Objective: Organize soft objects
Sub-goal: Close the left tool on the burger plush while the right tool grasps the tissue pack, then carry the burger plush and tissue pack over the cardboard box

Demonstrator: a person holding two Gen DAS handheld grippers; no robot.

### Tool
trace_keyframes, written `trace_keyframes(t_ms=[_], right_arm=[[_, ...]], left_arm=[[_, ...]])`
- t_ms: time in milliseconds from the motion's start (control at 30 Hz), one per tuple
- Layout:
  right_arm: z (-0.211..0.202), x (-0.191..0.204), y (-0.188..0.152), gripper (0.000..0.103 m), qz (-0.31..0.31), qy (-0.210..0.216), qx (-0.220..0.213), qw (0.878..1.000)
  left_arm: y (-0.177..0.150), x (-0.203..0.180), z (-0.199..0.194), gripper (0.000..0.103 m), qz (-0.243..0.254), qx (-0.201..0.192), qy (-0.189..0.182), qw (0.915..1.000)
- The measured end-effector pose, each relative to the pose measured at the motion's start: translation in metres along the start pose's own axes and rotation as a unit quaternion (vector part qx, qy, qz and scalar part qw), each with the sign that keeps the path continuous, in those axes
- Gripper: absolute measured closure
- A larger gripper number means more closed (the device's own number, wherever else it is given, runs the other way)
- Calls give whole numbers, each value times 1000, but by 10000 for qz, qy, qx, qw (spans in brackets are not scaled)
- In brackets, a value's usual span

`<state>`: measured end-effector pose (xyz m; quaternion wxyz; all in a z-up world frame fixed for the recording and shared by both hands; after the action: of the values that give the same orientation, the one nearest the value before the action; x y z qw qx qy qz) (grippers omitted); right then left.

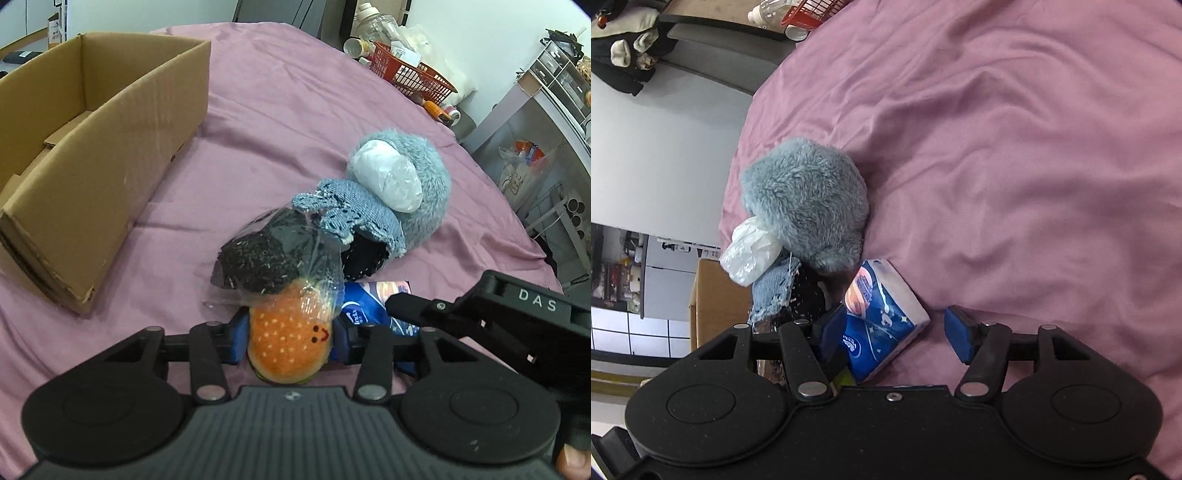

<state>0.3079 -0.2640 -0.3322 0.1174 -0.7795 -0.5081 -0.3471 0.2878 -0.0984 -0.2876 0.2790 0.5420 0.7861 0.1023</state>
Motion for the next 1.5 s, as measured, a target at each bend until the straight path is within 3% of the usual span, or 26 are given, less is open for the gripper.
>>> trace_keyframes(t_ms=[133,167,233,567,933,1500], right_arm=[[3,0,1,41,7,40,-33,10000],[3,1,1,44,-41,10,-42,10000],[3,2,1,61,-168,-35,-41,9998],[-20,14,-6,79,-420,168,-157,9989],[-64,18,-15,81,-620,132,-624,9960],[-112,59,-32,81,-1355,349,-1250,9823]], left_arm=[[0,1,1,60,-40,22,-33,10000],[0,1,1,60,-33,17,-37,10000],[0,1,1,61,-24,8,-40,10000],[0,6,-14,62,-61,52,110,9999],[2,3,-55,62,170,-145,135,9997],[15,-11,-125,62,571,-613,83,9965]])
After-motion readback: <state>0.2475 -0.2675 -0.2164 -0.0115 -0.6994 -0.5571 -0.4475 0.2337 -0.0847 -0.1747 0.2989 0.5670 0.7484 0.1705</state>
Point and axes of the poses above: each gripper's, at about its wrist camera, not at the fingertips, and z roughly the way its jaws point, x to its left, y to its top, the point moved 7 cm from there along z, roughly the way its jaws point, and after that the axes turned 1 degree about -y, right-handed, at the moved point
